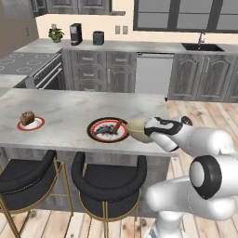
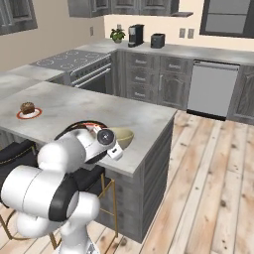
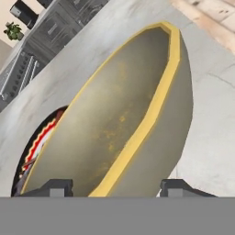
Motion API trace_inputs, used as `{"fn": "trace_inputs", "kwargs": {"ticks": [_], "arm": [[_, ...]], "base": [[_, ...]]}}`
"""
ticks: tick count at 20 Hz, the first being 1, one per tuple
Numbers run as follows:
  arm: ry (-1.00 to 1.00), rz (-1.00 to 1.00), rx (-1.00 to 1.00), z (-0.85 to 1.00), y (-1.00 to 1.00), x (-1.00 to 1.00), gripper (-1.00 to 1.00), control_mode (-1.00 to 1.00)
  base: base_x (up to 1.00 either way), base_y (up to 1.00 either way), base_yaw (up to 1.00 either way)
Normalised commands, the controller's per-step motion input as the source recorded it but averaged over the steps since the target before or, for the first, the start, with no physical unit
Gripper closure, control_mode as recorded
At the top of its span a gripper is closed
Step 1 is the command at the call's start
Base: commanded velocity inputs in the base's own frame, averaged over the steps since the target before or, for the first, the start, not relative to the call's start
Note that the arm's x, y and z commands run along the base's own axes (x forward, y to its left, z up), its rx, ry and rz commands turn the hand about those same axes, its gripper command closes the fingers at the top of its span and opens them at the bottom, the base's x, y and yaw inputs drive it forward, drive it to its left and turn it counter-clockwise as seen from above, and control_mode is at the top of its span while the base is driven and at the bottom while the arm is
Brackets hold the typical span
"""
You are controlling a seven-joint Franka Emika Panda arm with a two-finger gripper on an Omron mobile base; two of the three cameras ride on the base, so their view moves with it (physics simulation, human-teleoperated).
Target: Take the smaller bowl and place it next to the appetizer plate on the dining counter , and place the larger bowl next to the plate with cooked food.
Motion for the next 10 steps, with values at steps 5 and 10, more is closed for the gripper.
{"fn": "trace_inputs", "kwargs": {"ticks": [5,10], "arm": [[0.00,0.00,-0.02,-0.43,0.12,0.06,1.00,-1.00],[0.00,0.00,-0.02,-0.48,0.16,0.13,1.00,-1.00]], "base": [[0.00,0.00,0.00],[0.00,0.00,0.00]]}}
